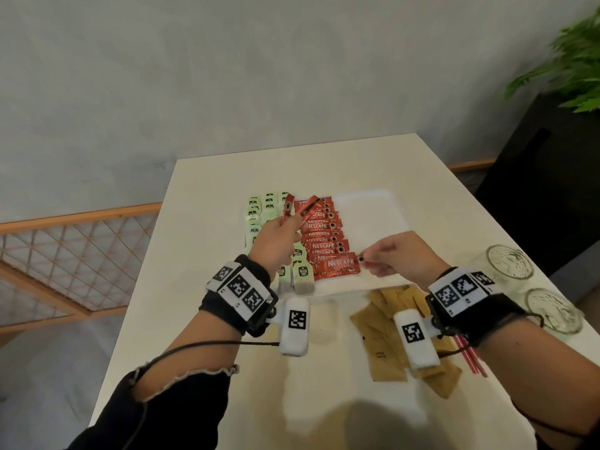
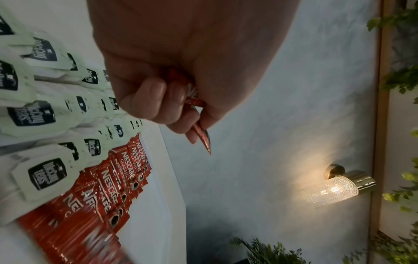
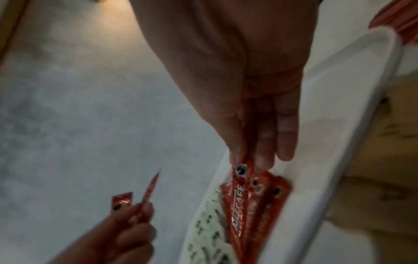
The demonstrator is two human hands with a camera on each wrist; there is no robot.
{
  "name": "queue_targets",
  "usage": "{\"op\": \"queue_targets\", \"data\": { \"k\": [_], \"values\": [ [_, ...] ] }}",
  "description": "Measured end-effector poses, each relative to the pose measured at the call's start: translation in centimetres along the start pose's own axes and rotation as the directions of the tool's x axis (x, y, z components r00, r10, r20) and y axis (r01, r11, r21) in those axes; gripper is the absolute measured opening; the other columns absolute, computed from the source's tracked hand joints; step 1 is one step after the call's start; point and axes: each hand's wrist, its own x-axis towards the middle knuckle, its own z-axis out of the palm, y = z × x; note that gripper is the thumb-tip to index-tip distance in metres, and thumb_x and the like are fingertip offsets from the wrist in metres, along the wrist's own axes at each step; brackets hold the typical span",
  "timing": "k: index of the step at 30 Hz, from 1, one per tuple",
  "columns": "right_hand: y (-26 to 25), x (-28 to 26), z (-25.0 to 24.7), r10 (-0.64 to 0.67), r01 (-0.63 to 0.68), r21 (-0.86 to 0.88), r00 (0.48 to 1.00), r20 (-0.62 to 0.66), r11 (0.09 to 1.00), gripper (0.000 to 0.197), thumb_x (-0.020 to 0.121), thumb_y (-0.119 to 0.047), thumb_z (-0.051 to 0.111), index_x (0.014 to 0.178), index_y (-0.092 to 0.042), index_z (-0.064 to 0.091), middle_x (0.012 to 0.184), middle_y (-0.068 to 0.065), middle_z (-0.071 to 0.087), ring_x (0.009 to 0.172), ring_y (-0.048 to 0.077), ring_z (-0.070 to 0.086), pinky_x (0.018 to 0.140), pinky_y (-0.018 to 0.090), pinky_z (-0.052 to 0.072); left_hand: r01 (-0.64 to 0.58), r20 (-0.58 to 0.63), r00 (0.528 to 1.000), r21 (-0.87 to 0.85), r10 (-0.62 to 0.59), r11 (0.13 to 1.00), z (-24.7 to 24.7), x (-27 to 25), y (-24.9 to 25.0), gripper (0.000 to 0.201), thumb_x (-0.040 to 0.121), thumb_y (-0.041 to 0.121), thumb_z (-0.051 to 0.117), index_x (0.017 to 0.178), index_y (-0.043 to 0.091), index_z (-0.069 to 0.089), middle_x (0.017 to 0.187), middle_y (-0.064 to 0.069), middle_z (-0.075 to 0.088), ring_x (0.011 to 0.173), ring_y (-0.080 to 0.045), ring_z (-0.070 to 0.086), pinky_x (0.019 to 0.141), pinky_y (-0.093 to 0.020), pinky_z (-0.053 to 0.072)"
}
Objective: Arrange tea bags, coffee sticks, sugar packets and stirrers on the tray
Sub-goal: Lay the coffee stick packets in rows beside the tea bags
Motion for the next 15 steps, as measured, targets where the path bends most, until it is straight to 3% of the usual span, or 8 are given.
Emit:
{"op": "queue_targets", "data": {
  "k": [3, 6, 9, 13, 15],
  "values": [
    [2.0, 0.8, -0.1, 0.069, -0.071, -0.261, 0.997, -0.014, 0.963, 0.007, 0.085, -0.012, 0.072, 0.085, -0.007, 0.076, 0.081, 0.012, 0.074, 0.069, 0.018, 0.065, 0.071, 0.029, 0.058, -0.003, -0.028, 1.000, 0.008, 0.003, 1.000, -0.7, 0.4, -0.2, 0.025, 0.098, 0.031, 0.047, 0.088, 0.017, 0.065, 0.065, 0.006, 0.044, 0.044, -0.007, 0.026, 0.041, -0.021, 0.021],
    [2.7, 1.4, 0.4, 0.051, -0.057, -0.445, 0.998, -0.027, 0.894, 0.007, 0.084, -0.017, 0.073, 0.080, -0.013, 0.077, 0.071, 0.002, 0.071, 0.066, 0.012, 0.062, 0.062, 0.020, 0.049, -0.031, -0.021, 0.999, 0.034, 0.031, 0.999, -1.2, 0.7, -0.6, 0.027, 0.099, 0.034, 0.049, 0.094, 0.016, 0.068, 0.065, 0.007, 0.046, 0.044, -0.007, 0.027, 0.041, -0.021, 0.022],
    [2.8, 1.9, 1.1, 0.041, -0.059, -0.508, 0.998, -0.046, 0.859, 0.010, 0.084, -0.015, 0.073, 0.074, -0.018, 0.073, 0.073, -0.007, 0.068, 0.072, 0.007, 0.061, 0.061, 0.016, 0.042, -0.008, -0.018, 1.000, 0.050, 0.009, 0.999, -1.4, 1.1, -1.0, 0.025, 0.099, 0.031, 0.052, 0.102, 0.011, 0.066, 0.066, 0.006, 0.047, 0.044, -0.007, 0.029, 0.039, -0.019, 0.023],
    [2.7, 2.7, 1.9, 0.041, -0.088, -0.526, 0.994, -0.100, 0.846, 0.019, 0.082, -0.015, 0.075, 0.074, -0.015, 0.059, 0.075, 0.000, 0.063, 0.074, 0.015, 0.060, 0.068, 0.024, 0.045, 0.055, 0.017, 0.998, 0.115, -0.058, 0.992, -1.5, 1.6, -1.4, 0.017, 0.094, 0.024, 0.059, 0.082, 0.012, 0.058, 0.062, 0.005, 0.045, 0.043, -0.008, 0.029, 0.037, -0.018, 0.025],
    [2.7, 3.1, 2.2, 0.049, -0.103, -0.521, 0.992, -0.116, 0.847, 0.020, 0.083, -0.016, 0.075, 0.075, -0.014, 0.056, 0.077, 0.002, 0.063, 0.073, 0.019, 0.062, 0.064, 0.024, 0.046, 0.063, 0.045, 0.997, 0.144, -0.070, 0.988, -1.6, 1.7, -1.6, 0.021, 0.092, 0.025, 0.061, 0.075, 0.012, 0.058, 0.057, 0.006, 0.044, 0.043, -0.008, 0.029, 0.037, -0.018, 0.024]
  ]
}}
